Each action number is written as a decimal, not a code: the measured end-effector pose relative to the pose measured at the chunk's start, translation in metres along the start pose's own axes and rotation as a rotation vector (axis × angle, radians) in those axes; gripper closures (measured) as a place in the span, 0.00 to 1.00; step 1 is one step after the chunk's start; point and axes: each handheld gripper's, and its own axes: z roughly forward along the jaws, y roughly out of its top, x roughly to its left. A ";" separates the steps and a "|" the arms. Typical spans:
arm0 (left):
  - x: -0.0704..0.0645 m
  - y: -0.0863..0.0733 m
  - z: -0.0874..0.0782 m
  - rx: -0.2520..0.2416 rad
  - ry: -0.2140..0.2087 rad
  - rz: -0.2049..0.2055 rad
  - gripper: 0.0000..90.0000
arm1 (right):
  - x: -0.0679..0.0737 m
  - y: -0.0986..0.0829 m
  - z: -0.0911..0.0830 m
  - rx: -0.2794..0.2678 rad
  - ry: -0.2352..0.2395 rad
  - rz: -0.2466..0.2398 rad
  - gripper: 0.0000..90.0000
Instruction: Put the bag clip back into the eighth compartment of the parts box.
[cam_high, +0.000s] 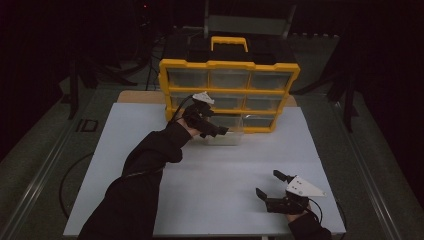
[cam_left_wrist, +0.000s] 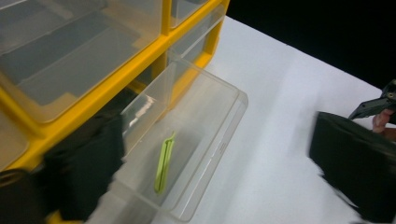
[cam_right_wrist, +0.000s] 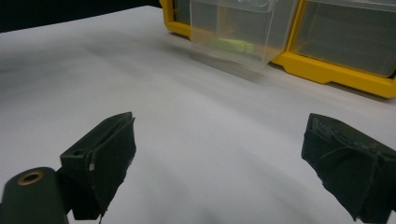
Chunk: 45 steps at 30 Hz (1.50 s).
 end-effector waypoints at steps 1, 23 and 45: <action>-0.001 -0.002 -0.003 -0.016 -0.004 0.006 0.00 | 0.000 0.000 0.000 0.000 -0.001 -0.001 0.11; -0.002 -0.020 -0.021 -0.048 -0.001 0.031 0.00 | 0.000 -0.001 0.001 0.006 0.006 -0.001 0.11; 0.004 -0.061 -0.051 -0.111 -0.004 0.055 0.00 | 0.000 -0.001 0.002 0.004 0.014 -0.004 0.11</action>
